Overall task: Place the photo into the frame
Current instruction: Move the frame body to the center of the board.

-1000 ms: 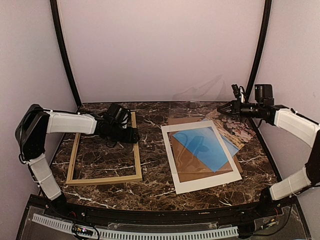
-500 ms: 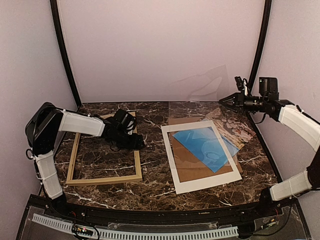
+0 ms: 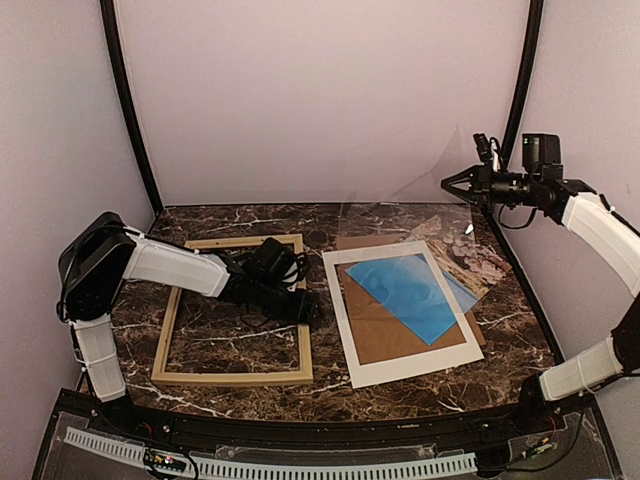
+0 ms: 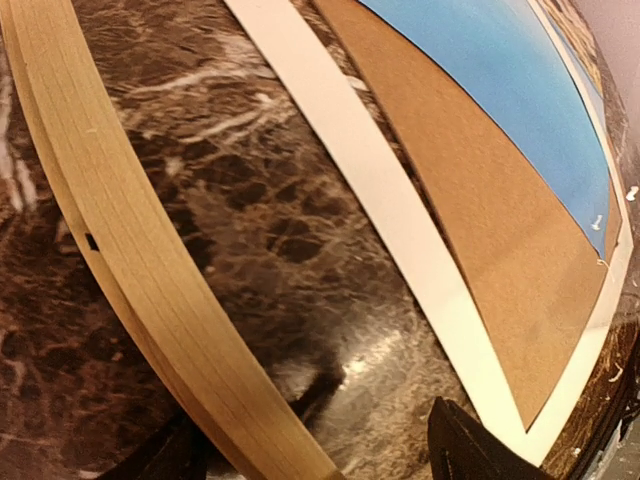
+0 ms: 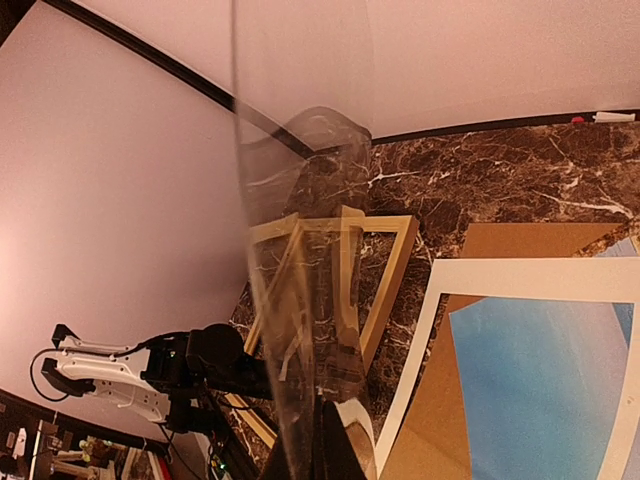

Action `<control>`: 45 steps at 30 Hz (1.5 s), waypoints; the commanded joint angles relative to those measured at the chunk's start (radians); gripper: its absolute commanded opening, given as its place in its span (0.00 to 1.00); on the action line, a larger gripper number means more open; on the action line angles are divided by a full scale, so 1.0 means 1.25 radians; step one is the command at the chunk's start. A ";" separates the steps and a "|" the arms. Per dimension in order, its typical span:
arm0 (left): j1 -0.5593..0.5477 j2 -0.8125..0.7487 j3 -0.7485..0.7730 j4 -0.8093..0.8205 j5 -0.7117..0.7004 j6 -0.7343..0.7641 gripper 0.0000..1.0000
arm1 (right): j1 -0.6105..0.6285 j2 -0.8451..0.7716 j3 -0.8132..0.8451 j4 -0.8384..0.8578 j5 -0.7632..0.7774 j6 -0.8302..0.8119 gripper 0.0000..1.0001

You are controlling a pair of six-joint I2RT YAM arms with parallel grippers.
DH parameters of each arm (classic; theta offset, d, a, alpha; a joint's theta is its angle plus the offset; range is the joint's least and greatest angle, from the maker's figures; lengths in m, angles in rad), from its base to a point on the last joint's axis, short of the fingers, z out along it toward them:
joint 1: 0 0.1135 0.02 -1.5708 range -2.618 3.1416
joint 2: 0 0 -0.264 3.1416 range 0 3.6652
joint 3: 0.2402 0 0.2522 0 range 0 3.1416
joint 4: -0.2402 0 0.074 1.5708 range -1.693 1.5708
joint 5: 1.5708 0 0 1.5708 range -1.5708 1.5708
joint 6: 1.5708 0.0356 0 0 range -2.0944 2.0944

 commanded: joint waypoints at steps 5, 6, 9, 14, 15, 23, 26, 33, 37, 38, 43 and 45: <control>-0.018 -0.068 -0.026 0.081 0.050 0.033 0.85 | 0.004 0.026 0.094 -0.043 0.042 0.003 0.00; -0.017 -0.082 -0.036 0.084 0.029 0.043 0.86 | 0.008 0.028 0.102 -0.044 0.047 0.006 0.00; -0.007 -0.177 -0.064 0.081 -0.021 0.088 0.88 | 0.036 0.038 0.126 -0.045 0.064 0.015 0.00; 0.069 -0.334 -0.133 0.056 -0.064 0.116 0.90 | 0.113 0.074 0.161 -0.022 0.089 0.047 0.00; 0.084 -0.383 -0.141 0.050 -0.065 0.117 0.90 | 0.133 0.084 0.171 -0.014 0.094 0.056 0.00; 0.286 -0.572 -0.130 -0.154 -0.223 0.136 0.93 | 0.358 0.209 0.329 0.061 0.137 0.136 0.00; 0.381 -0.583 -0.127 -0.182 -0.212 0.090 0.93 | 0.440 0.283 0.415 0.099 0.133 0.175 0.00; 0.498 -0.680 -0.169 -0.206 -0.261 0.057 0.97 | 0.474 0.389 0.344 0.307 0.142 0.320 0.00; 0.505 -0.694 -0.188 -0.217 -0.295 0.067 0.98 | 0.448 0.472 0.233 0.396 0.151 0.378 0.00; 0.505 -0.688 -0.193 -0.215 -0.291 0.066 0.98 | 0.444 0.499 0.213 0.419 0.147 0.390 0.00; 0.505 -0.610 -0.256 -0.168 -0.268 0.046 0.98 | 0.437 0.611 0.131 0.493 0.135 0.427 0.00; 0.505 -0.584 -0.281 -0.148 -0.262 0.037 0.98 | 0.433 0.630 0.094 0.517 0.141 0.430 0.00</control>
